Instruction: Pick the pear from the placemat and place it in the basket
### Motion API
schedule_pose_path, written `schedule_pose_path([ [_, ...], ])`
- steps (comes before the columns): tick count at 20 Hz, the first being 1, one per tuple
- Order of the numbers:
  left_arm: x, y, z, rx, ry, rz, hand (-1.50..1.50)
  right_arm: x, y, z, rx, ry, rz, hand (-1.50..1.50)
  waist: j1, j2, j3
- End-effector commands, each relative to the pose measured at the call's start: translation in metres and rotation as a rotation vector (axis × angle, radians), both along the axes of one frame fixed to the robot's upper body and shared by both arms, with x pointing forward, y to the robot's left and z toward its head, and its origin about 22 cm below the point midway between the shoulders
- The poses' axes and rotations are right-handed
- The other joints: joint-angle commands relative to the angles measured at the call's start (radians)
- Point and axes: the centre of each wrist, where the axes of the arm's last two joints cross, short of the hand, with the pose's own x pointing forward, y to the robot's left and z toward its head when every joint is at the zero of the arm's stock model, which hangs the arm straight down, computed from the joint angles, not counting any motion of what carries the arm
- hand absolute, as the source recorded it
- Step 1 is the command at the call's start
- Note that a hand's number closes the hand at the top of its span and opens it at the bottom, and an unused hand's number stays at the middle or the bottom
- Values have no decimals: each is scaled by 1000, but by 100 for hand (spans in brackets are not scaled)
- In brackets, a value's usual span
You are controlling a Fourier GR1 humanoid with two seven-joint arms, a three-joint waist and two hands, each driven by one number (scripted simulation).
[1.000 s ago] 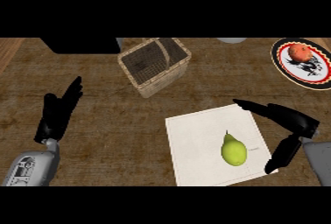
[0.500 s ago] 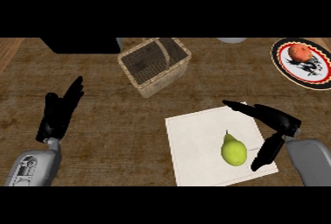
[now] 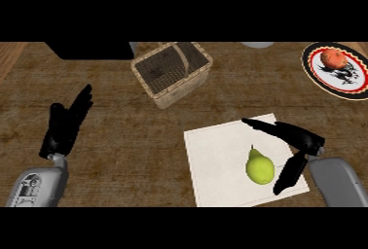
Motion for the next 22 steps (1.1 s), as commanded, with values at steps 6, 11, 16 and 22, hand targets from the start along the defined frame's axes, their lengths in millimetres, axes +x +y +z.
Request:
schedule_pose_path([
  [6, -8, 4, 4, 14, 3, 14, 0, -9, 3, -18, -14, 12, -9, -150, -1, 0, 0],
  [11, -3, -7, 3, -9, -21, -2, 0, -15, 35, -16, -10, -33, 38, 150, -1, -1, 0],
  [16, -4, -12, -8, 15, 3, 3, 0, -20, 16, -18, -67, -159, 80, 150, -2, 0, 0],
  [22, 16, -14, -8, 8, -8, -1, 0, -17, 6, -27, -80, -274, 95, 150, -3, 1, 0],
])
